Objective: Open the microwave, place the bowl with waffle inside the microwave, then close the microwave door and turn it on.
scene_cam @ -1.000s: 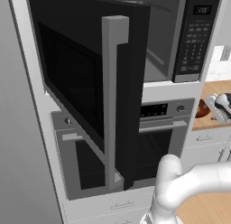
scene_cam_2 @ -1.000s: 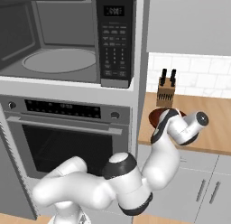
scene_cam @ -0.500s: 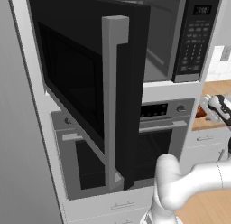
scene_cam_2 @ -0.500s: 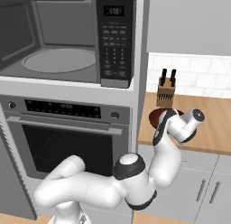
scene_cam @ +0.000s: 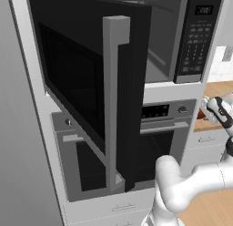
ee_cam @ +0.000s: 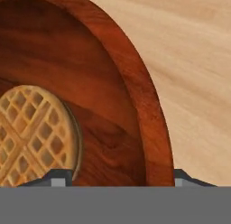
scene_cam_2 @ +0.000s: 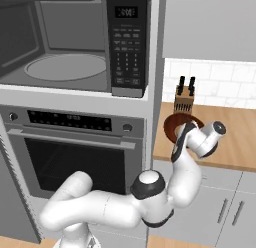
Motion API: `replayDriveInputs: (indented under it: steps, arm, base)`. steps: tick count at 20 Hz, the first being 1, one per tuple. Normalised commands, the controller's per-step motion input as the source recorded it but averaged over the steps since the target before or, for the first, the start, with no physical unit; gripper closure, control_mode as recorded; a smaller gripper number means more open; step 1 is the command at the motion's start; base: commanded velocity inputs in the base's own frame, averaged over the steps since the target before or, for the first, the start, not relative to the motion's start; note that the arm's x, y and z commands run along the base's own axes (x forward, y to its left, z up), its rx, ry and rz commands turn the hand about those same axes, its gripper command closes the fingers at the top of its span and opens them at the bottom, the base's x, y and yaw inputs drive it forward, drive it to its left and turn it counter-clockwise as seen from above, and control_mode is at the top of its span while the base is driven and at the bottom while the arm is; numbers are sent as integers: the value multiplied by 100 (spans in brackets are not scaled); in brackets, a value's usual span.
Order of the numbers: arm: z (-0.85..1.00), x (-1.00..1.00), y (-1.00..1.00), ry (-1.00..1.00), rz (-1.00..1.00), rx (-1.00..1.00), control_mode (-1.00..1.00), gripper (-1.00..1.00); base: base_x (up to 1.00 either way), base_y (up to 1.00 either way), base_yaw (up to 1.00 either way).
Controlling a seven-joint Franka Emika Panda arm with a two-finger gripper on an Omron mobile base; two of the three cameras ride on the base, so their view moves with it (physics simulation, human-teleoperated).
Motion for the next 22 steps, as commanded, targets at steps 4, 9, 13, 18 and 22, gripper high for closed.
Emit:
replayDriveInputs:
  steps: [4, 9, 13, 18, 22]
  arm:
    - [-4, -21, -8, 1, 0, 0, -100, 100]
    - [-13, -77, -20, -11, -3, 1, -100, 100]
    - [2, -73, -12, -30, -7, 3, -100, 100]
    - [34, -83, -27, -17, -12, 2, -100, 100]
    - [35, -99, -45, 0, -23, 0, -100, 100]
  base:
    - [0, 0, 0]
    - [0, 0, 0]
    - [0, 0, 0]
    - [0, 0, 0]
    - [0, 0, 0]
